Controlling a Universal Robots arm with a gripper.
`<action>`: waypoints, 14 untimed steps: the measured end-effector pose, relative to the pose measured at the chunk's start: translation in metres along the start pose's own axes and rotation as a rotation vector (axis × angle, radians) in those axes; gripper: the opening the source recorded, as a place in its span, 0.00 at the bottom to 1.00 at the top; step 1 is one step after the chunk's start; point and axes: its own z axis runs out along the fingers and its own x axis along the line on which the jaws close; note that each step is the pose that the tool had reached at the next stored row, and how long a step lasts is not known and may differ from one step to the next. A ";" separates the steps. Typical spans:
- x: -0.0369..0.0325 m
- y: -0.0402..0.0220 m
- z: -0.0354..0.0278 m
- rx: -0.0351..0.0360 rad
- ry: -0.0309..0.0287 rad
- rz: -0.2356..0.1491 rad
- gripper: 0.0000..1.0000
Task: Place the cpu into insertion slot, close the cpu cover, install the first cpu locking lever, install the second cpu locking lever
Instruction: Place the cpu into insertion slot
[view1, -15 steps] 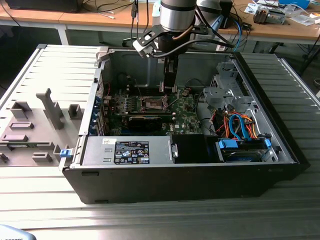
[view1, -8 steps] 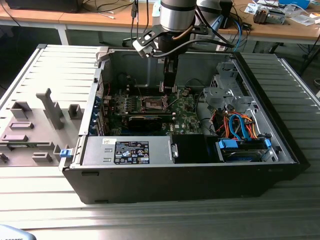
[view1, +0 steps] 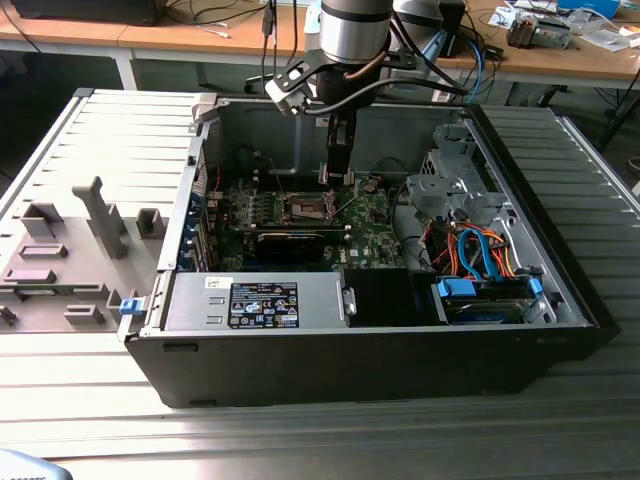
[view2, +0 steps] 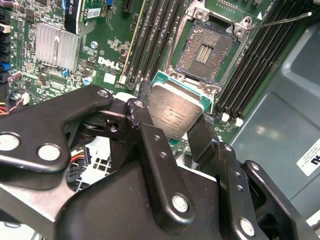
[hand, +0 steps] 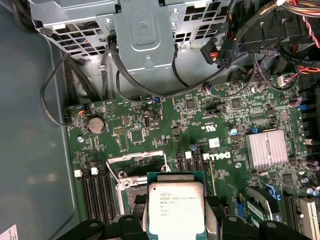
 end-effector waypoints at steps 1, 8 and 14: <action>0.0000 0.0000 0.0000 0.0001 0.0000 0.002 0.54; 0.0000 0.0000 0.0000 0.0003 0.0000 0.009 0.54; 0.0000 0.0000 0.0000 0.0006 -0.0001 0.017 0.54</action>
